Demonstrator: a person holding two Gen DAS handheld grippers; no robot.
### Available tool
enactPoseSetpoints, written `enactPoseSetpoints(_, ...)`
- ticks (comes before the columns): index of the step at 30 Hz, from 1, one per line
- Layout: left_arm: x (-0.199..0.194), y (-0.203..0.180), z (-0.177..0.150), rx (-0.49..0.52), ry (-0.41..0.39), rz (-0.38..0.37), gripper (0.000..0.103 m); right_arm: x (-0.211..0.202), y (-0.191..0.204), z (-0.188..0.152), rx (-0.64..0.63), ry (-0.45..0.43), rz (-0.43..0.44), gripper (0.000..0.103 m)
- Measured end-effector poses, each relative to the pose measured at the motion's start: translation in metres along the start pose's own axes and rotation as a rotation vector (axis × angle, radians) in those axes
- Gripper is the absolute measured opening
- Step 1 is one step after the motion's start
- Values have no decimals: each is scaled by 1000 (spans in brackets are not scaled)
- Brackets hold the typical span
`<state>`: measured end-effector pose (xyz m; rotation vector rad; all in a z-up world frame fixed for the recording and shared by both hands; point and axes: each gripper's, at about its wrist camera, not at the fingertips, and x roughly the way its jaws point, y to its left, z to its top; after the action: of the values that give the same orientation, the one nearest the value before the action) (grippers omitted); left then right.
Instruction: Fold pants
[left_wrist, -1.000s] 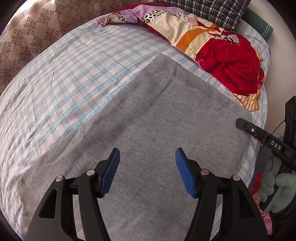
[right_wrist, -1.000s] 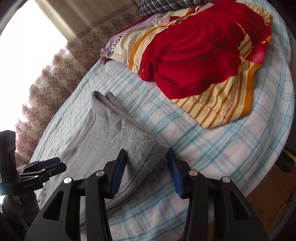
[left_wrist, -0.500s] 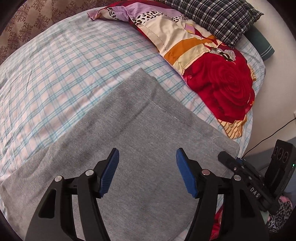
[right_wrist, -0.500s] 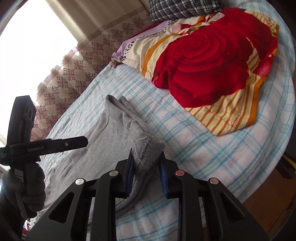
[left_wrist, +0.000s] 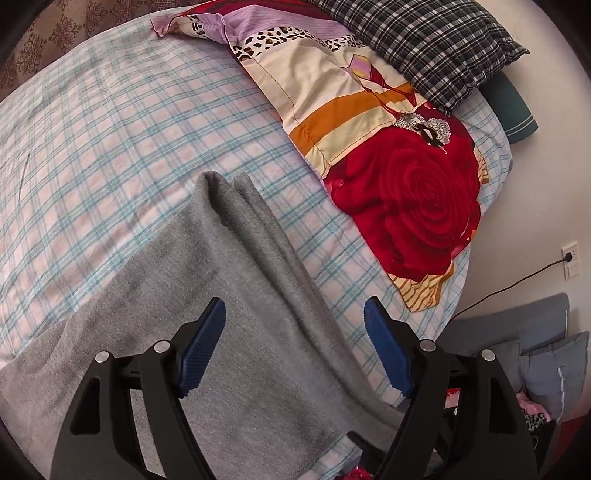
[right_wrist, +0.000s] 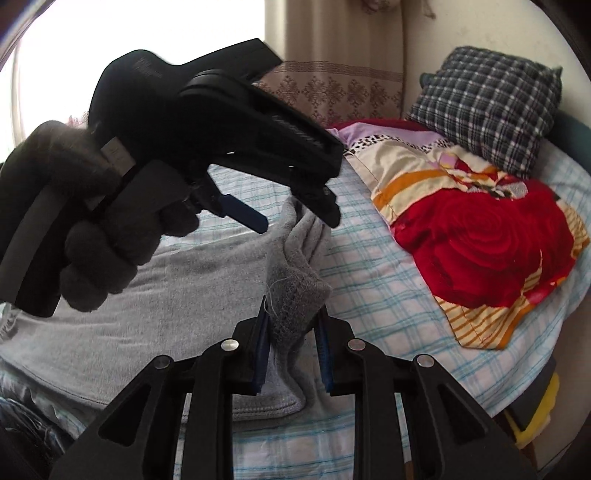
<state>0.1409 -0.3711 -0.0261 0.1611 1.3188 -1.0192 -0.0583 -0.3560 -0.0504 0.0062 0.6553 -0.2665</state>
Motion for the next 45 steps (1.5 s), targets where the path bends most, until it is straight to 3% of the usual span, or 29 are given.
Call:
enactPoseSetpoints(10, 12, 24, -7, -76, 91, 70, 81, -7, 42, -1, -103, 2, 72, 21)
enactPoseSetpoints(13, 13, 34, -11, -105, 105, 86, 61, -11, 48, -1, -108, 3, 79, 21)
enactPoseSetpoints(15, 11, 42, -15, -129, 106, 60, 32, -11, 48, 0, -99, 8, 87, 21)
enactPoseSetpoints(16, 9, 46, -17, -139, 108, 45, 24, -11, 47, 0, -89, 11, 96, 21)
enactPoseSetpoints(18, 1, 50, -21, -143, 95, 42, 18, -14, 45, 3, -62, 15, 131, 21)
enactPoseSetpoints(30, -76, 73, -60, -172, -44, 16, 17, -38, 64, 22, 17, 15, 376, 22)
enactPoseSetpoints(45, -140, 167, -159, -302, -154, 46, 17, -34, 178, 10, -146, 130, 553, 22)
